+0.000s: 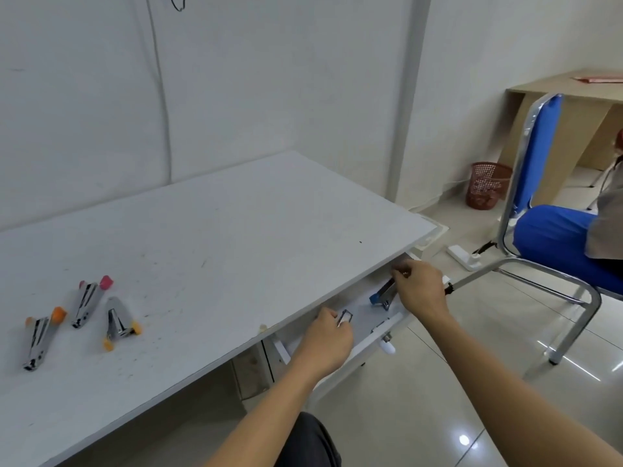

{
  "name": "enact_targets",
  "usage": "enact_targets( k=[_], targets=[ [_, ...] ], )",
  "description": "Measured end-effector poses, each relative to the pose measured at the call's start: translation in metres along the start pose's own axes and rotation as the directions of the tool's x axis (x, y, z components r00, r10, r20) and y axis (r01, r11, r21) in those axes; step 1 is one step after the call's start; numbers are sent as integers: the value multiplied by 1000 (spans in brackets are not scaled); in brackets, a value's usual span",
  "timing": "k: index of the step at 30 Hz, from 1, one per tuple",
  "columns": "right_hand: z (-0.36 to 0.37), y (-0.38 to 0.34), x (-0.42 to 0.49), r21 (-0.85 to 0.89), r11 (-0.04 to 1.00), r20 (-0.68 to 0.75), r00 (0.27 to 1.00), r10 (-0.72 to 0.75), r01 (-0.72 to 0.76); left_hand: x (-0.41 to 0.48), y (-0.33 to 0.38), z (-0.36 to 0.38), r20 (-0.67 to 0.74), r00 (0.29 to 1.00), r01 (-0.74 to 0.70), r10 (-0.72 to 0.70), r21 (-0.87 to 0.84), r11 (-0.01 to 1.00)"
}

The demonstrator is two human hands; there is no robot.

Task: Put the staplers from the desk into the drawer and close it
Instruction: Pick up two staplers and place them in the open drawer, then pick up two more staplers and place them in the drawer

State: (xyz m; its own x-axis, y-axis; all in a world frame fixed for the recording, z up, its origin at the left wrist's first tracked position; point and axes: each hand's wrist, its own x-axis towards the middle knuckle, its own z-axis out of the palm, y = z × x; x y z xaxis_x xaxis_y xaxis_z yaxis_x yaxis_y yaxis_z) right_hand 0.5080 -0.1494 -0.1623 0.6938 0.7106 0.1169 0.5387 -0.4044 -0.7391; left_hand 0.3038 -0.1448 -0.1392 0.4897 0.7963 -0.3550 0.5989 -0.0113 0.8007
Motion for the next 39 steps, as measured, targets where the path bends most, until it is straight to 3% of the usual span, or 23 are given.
enact_targets(
  k=[4, 8, 13, 15, 17, 22, 26, 28, 34, 39],
  targets=[
    [-14, -6, 5, 35, 999, 120, 993, 10, -14, 21, 5, 3, 6, 999, 51, -51, -19, 999],
    [-25, -3, -2, 71, 997, 105, 994, 12, -20, 46, 14, 10, -14, 991, 134, -136, -106, 985],
    [-29, 1, -21, 103, 994, 107, 994, 22, -33, 61, 29, 30, -26, 984, 152, -177, -403, 903],
    [-32, 0, -26, 108, 993, 113, 993, 37, -49, 57, 31, 34, -66, 985, 116, -159, -432, 894],
    [-38, -4, -30, 126, 990, 117, 992, 49, -64, 50, 28, 31, -74, 991, 75, -109, -366, 928],
    [-42, -31, -36, 187, 981, 154, 988, 25, -54, 22, 10, -2, 153, 980, -123, 125, -21, 992],
    [-28, -72, -46, 233, 972, 203, 979, -18, -31, -8, 1, -44, 180, 958, -231, 225, 9, 973],
    [-15, -94, -53, 253, 967, 220, 975, -42, -15, -23, -5, -68, 113, 961, -258, 252, 42, 965],
    [39, -161, -83, 279, 959, 310, 942, -131, 42, -65, -52, -163, -294, 936, -175, 192, 82, 981],
    [95, -221, -125, 212, 952, 466, 833, -298, 222, -91, -99, -233, -498, 859, -68, 121, 123, 990]
  ],
)
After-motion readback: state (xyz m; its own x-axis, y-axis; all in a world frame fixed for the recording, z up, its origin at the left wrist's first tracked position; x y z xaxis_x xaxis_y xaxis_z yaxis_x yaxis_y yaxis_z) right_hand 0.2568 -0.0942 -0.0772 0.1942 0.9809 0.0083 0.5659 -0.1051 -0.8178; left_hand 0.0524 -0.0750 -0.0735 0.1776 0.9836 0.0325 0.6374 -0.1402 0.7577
